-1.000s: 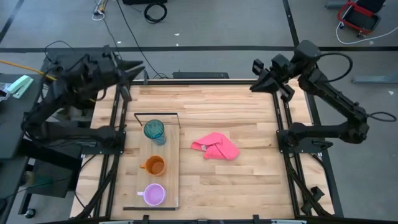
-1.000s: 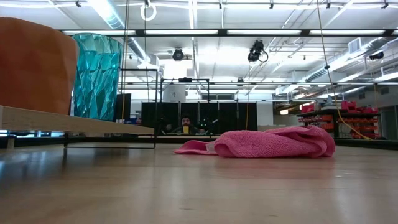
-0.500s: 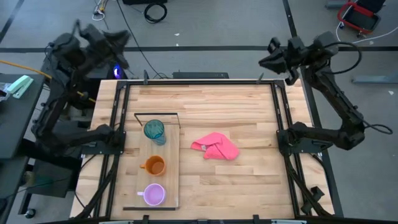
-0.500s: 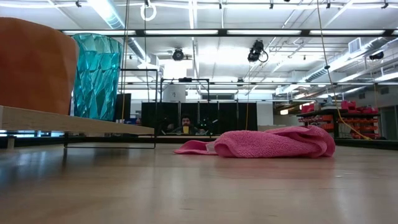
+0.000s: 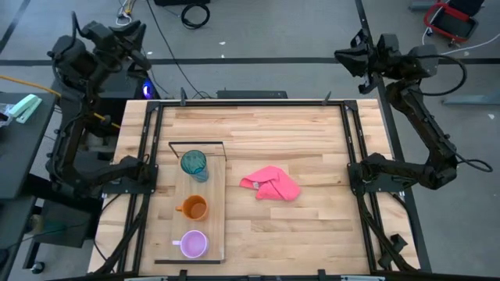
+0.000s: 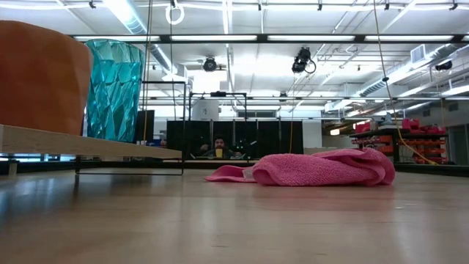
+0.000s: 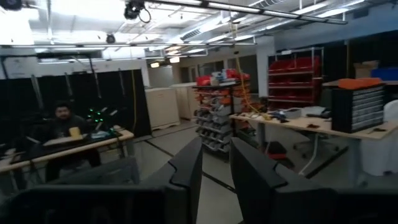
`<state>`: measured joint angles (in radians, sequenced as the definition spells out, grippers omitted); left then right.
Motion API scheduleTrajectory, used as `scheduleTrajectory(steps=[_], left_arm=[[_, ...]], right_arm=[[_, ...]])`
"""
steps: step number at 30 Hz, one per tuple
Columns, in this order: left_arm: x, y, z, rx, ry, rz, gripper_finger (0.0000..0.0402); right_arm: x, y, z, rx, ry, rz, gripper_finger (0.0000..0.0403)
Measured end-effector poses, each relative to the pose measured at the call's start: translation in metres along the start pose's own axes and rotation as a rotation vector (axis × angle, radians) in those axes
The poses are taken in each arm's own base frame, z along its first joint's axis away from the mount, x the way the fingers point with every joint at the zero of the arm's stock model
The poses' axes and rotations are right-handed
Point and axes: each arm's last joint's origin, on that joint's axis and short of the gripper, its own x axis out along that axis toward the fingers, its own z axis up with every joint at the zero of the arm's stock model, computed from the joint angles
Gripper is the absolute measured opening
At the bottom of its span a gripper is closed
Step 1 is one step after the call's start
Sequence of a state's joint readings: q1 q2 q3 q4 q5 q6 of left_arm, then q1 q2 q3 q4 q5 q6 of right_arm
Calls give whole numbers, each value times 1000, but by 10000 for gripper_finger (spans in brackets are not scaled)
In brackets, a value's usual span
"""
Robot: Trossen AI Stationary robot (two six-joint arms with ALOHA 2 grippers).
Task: Stack small to large cups/mugs on shelf
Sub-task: Return to Home Position
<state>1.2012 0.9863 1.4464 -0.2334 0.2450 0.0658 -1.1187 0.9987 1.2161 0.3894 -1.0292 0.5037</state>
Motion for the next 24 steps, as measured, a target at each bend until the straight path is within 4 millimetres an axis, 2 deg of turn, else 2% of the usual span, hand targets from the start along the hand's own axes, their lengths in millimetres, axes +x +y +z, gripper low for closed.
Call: scheduleTrajectory(steps=[4, 9, 12, 20, 24], left_arm=[[-1, 0, 1, -23, -2, 4, 91], [-10, -3, 5, -56, -14, 0, 84], [-19, -8, 10, -32, -32, -19, 81], [-70, -22, 26, -2, -56, 61, 86], [-94, -25, 29, -9, -50, 57, 89]], right_arm=[[0, 5, 9, -85, -16, 8, 43], [1, 10, 18, -33, -29, 18, 43], [-1, 14, 21, -90, -35, 20, 43], [-14, 42, 35, -198, -100, -57, 43], [-23, 57, 32, -183, -45, -135, 43]])
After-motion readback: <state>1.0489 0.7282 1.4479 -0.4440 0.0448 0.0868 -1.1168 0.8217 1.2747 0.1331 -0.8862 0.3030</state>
